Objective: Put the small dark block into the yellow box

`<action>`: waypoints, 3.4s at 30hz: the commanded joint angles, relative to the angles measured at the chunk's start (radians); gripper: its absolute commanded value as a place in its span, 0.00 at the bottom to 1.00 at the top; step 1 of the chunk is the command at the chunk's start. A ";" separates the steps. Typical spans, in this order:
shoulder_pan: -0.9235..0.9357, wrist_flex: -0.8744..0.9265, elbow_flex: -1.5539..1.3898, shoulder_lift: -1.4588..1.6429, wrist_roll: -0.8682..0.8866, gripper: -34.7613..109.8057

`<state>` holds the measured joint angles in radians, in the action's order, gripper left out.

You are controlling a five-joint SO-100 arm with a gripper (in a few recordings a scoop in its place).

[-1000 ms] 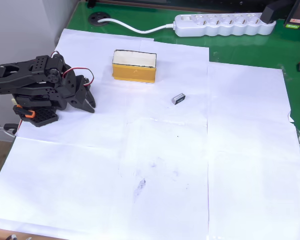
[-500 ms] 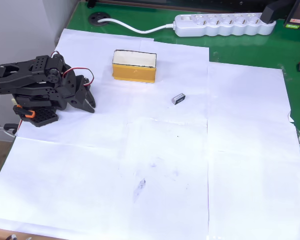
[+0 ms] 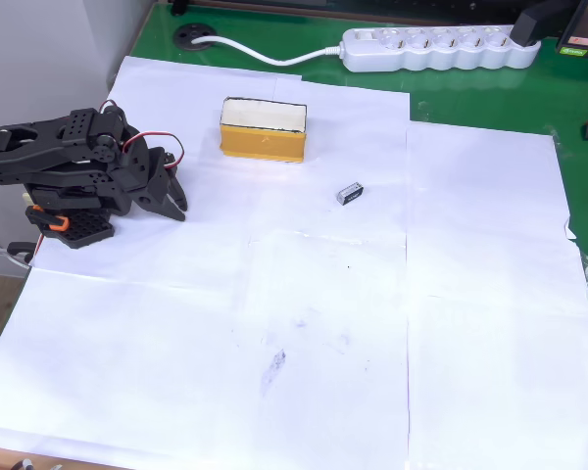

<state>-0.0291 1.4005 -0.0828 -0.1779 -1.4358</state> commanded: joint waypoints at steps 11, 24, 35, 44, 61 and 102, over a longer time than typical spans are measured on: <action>-0.015 0.091 -0.021 -0.012 -0.008 0.24; -0.015 0.091 -0.021 -0.012 -0.008 0.24; -0.021 0.080 -0.021 -0.012 0.055 0.24; -0.071 0.031 -0.021 0.072 -0.011 0.24; -0.100 -0.184 -0.848 0.954 -0.209 0.24; -0.032 -0.166 -2.175 2.103 -0.624 0.39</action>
<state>-0.0368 1.2303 -2.1522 1.9374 -1.9267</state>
